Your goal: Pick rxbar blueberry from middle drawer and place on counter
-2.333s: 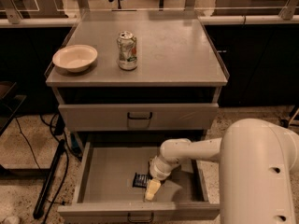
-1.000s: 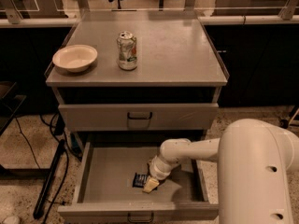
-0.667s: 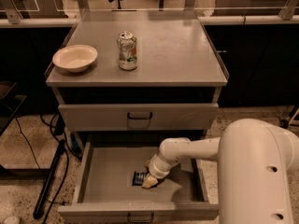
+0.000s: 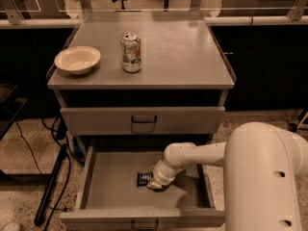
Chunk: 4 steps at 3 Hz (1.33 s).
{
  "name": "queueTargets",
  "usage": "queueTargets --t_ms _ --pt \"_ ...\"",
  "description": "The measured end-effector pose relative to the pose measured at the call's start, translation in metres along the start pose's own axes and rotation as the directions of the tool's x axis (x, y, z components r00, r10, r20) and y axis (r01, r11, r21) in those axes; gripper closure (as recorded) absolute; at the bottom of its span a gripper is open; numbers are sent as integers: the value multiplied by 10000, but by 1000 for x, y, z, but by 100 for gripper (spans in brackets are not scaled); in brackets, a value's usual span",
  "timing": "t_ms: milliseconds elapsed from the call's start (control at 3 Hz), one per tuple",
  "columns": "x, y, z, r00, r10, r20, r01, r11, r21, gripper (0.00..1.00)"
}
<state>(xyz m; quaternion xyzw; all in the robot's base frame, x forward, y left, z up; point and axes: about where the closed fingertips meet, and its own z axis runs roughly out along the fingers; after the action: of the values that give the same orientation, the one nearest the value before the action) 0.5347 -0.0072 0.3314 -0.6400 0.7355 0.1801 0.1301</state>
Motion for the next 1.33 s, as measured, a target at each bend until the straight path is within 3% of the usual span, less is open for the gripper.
queueTargets --t_ms 667,1333 --pt "-7 1 -14 10000 3 5 -3 10000 1 100" --pt "-40 20 -81 9962 842 -203 -832 9954 479 100"
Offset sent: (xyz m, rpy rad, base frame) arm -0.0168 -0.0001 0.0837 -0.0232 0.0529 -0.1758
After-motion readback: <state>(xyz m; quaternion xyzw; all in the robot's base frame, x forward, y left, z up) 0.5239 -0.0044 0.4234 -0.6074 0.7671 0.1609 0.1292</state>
